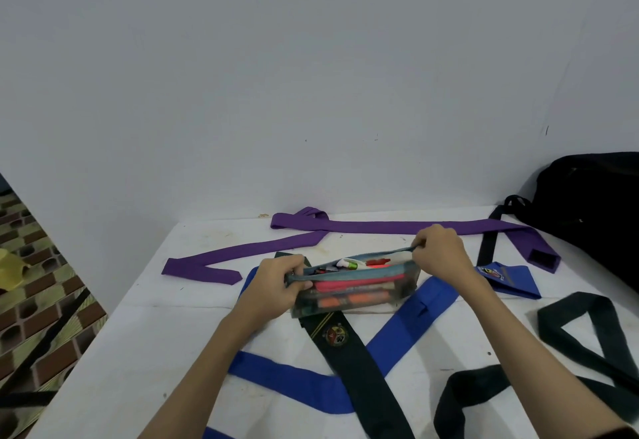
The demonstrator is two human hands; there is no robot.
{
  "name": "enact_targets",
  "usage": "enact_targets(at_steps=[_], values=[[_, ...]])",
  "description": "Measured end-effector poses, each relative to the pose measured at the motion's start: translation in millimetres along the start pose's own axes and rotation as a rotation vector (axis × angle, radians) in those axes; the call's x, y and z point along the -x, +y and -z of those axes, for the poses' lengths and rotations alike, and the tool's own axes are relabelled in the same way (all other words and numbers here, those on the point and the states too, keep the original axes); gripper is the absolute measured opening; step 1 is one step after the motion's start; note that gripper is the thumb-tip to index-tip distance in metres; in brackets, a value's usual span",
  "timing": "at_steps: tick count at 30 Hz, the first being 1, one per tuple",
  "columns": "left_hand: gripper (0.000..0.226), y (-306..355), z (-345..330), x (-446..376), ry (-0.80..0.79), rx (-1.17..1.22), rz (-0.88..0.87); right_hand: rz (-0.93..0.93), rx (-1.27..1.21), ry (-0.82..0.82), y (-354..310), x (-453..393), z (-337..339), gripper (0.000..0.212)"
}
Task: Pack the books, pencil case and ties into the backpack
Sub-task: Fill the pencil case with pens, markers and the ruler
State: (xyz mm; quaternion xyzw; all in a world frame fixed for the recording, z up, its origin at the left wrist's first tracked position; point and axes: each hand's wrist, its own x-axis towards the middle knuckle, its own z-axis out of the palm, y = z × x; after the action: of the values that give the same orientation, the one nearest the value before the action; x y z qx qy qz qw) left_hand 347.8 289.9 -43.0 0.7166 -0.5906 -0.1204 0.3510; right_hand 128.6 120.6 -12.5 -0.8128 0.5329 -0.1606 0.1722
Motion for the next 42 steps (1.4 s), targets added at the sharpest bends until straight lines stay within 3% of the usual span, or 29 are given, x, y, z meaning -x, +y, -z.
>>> enact_targets(at_steps=[3, 5, 8, 11, 18, 21, 26, 31, 35, 37, 42], values=[[0.025, 0, -3, -2, 0.007, 0.024, 0.024, 0.03, 0.172, 0.047, -4, 3, 1, 0.024], [0.026, -1, -5, -1, -0.005, 0.054, 0.012, 0.188, 0.057, 0.08, -12, 7, 1, 0.021], [0.028, -1, -5, -1, -0.026, 0.088, 0.008, 0.417, -0.2, -0.154, -39, 23, -6, 0.017], [0.025, -1, -3, -3, -0.047, 0.107, -0.004, 0.566, -0.049, -0.365, -54, 26, -32, 0.037], [0.022, -11, 8, -3, -0.105, 0.212, 0.025, 0.57, -0.059, -0.49, -49, 7, -32, 0.03], [0.023, -11, 7, -3, -0.115, 0.301, 0.058, 0.538, 0.01, -0.454, -51, 0, -29, 0.023], [0.032, -14, 8, -6, -0.057, 0.376, 0.098, 0.593, 0.045, -0.575, -55, 4, -36, 0.045], [0.035, -22, 14, -8, -0.069, 0.357, 0.11, 0.526, 0.172, -0.506, -49, -9, -21, 0.015], [0.029, -24, 12, -12, -0.059, 0.421, 0.133, 0.535, 0.181, -0.618, -57, -1, -22, 0.042], [0.027, -23, 10, -14, -0.064, 0.421, 0.136, 0.559, 0.092, -0.692, -66, 14, -36, 0.045], [0.021, -21, 7, -12, -0.013, 0.373, 0.11, 0.623, 0.18, -0.527, -77, 17, -49, 0.047]])
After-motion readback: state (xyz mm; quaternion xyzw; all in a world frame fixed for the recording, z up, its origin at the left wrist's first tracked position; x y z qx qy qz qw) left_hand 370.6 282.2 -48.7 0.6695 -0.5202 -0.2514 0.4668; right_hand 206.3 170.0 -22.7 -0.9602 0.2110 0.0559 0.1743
